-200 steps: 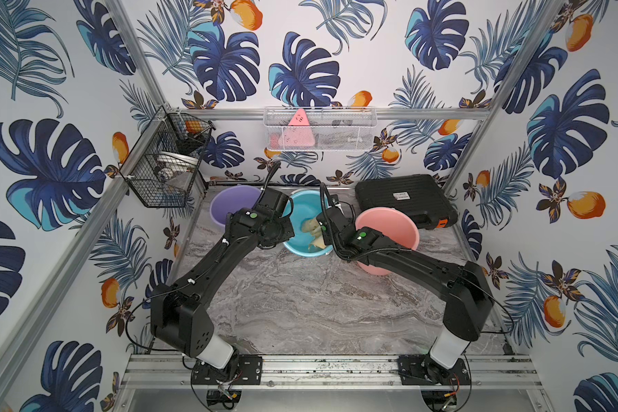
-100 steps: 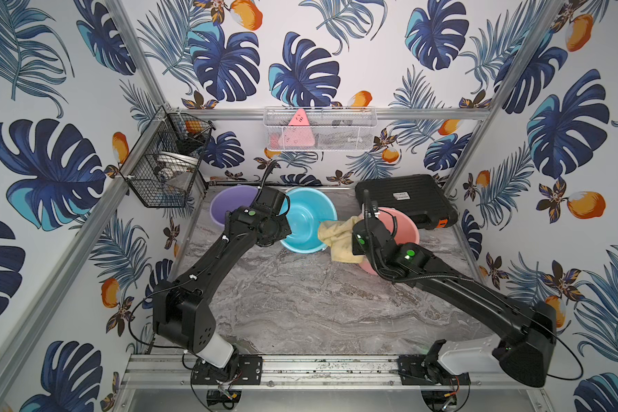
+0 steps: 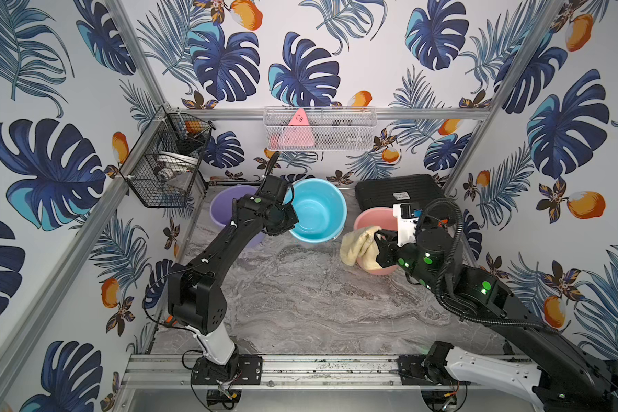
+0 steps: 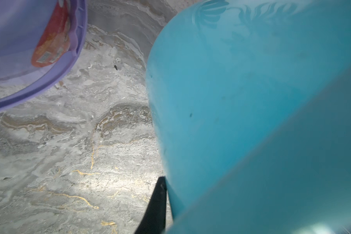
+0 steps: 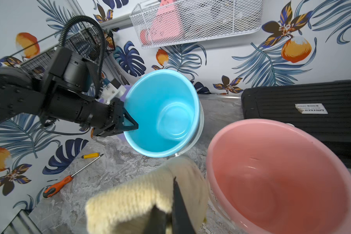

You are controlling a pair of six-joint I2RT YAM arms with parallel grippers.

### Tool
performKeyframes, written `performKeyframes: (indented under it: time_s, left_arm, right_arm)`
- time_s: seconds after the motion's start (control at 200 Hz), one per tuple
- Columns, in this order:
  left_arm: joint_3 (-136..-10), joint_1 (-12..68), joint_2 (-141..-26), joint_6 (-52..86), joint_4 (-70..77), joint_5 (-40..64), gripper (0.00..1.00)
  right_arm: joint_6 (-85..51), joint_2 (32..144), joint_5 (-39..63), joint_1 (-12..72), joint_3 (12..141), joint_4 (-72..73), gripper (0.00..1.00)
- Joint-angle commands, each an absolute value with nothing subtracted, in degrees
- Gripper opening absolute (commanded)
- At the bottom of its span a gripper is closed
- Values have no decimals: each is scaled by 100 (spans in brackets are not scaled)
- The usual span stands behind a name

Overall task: Wipe the inside of the bucket with a cloth
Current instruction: Place the bucket at the center of the board.

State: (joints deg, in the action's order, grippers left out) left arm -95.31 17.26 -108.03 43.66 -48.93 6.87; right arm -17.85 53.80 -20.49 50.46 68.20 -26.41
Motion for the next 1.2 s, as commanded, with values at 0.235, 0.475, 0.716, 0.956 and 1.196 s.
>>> performKeyframes:
  time_s: [0.235,0.475,0.716,0.956,1.196]
  left_arm:
    - [-10389,1714,-11541,4518,-5526,1107,0]
    - [-10664,1706,-11858,4444,-5707,1384,0]
    - [-10581,1712,-11966,4386,-5750,1494,2]
    - [-10628,1711,-12142,4334,-5829,1620,7]
    - [-10483,1714,-12050,4415,-5657,1582,39]
  right_arm:
    - [-1729,5265,-2314,5044,7106,-2841,0]
    - [-1739,5092,-2590,5045,7015,-2836,0]
    - [-1809,5157,-2584,5046,6976,-2824,0]
    - [-1870,5265,-2531,5045,6860,-2697,0]
    - [-1923,5309,-2487,5040,6750,-2619,0]
